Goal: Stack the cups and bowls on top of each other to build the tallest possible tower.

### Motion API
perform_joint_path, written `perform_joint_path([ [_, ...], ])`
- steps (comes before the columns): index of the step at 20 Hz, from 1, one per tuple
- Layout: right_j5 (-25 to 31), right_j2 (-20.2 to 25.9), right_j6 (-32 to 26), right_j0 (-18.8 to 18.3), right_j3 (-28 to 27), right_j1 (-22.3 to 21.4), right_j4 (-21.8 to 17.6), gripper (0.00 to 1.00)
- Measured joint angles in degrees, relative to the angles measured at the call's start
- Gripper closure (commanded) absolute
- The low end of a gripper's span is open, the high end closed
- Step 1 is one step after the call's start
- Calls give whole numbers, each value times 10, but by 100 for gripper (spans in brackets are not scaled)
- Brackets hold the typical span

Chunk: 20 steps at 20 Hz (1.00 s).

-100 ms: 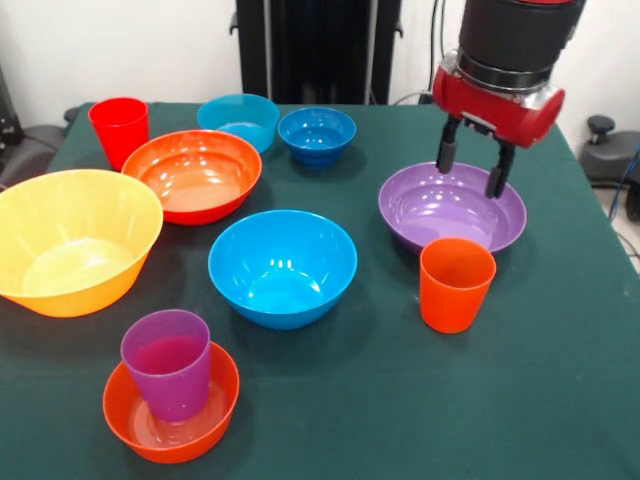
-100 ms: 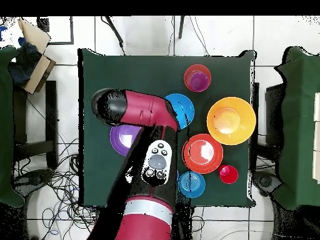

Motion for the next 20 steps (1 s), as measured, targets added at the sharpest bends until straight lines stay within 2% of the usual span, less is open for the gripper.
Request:
perform_joint_path([
  [12,-72,36,0,-22,113,-22,-2,0],
  [20,-106,60,0,-56,168,-31,-33,0],
])
